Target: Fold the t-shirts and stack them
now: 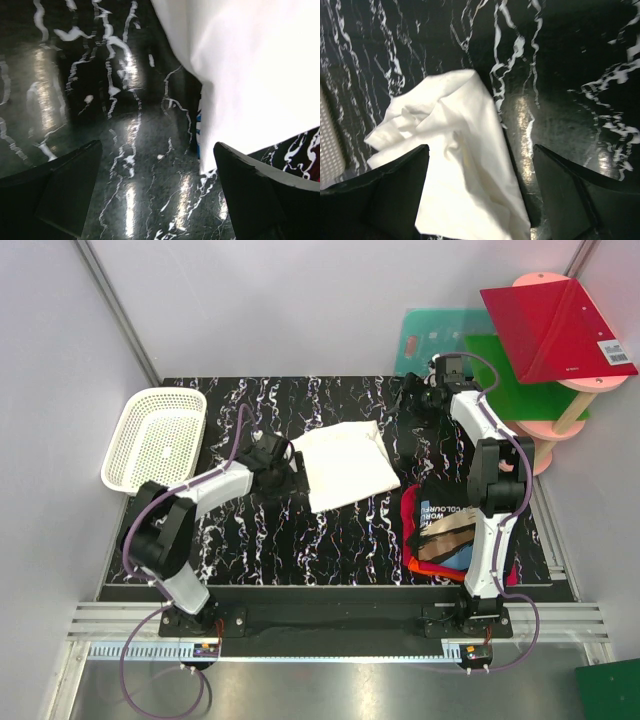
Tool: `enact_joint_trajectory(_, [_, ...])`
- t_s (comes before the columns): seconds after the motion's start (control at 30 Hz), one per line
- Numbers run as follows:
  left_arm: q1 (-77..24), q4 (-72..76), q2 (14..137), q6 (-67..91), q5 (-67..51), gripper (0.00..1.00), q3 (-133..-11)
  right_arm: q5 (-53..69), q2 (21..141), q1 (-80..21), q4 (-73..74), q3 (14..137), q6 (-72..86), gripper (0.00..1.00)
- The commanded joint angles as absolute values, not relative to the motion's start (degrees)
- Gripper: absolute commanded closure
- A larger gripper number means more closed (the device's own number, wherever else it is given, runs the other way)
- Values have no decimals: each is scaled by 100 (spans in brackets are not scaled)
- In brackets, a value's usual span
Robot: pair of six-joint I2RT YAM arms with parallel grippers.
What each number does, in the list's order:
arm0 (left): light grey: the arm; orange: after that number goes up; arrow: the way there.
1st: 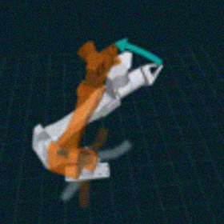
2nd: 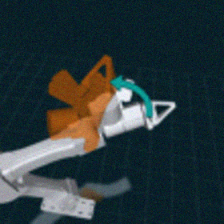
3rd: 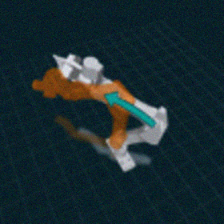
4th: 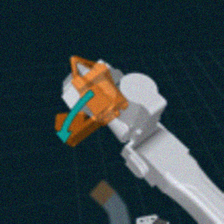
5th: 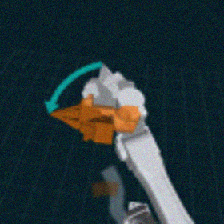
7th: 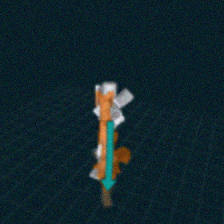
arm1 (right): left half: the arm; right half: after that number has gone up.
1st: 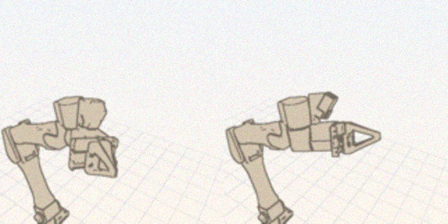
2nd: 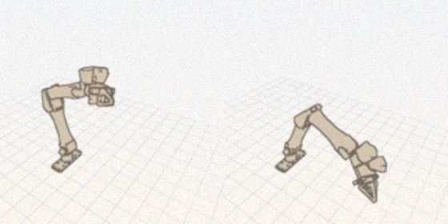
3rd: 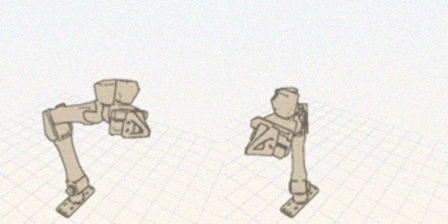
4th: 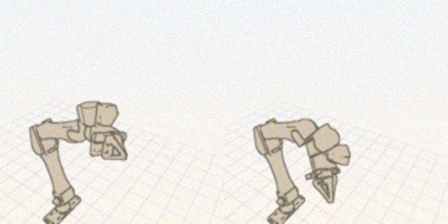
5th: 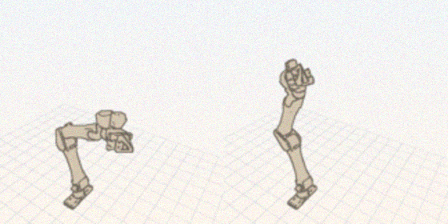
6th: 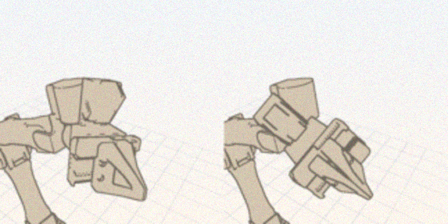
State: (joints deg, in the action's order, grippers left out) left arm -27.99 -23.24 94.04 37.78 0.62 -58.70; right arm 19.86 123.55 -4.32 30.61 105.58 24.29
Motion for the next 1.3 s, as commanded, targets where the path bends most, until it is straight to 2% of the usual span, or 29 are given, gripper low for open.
enact_joint_trajectory(0.0, [-2777,-1626,9790,3884,-720,1,-6143,3067,12506,-519,3234,10837,2601,7])
enact_joint_trajectory(0.33, [-2760,-1072,10888,4201,-1230,1,-6626,3550,12779,-510,3559,10310,2567,5])
enact_joint_trajectory(0.57, [-2760,-1116,11171,4219,-1266,7,-6838,3727,12964,-536,3875,9941,2303,6])
enact_joint_trajectory(0.93, [-2760,-1134,11285,4236,-1327,8,-6899,3586,13377,-966,4280,10002,2004,5])
enact_joint_trajectory(1.03, [-2760,-1125,11320,4236,-1354,9,-6908,3760,13517,-1054,4280,10046,2004,22])
enact_joint_trajectory(1.1, [-2760,-1116,11338,4245,-1380,10,-6900,3945,13675,-1098,4367,10142,2013,44])
enact_joint_trajectory(1.17, [-2760,-1116,11329,4245,-1397,11,-6891,4043,13755,-1151,4508,10282,1917,59])
enact_joint_trajectory(1.2, [-2760,-1125,11320,4236,-1389,11,-6891,4043,13790,-1169,4639,10309,1873,71])
enact_joint_trajectory(1.27, [-2760,-1108,11285,4210,-1389,20,-6856,3955,13659,-1213,4711,10318,1776,79])
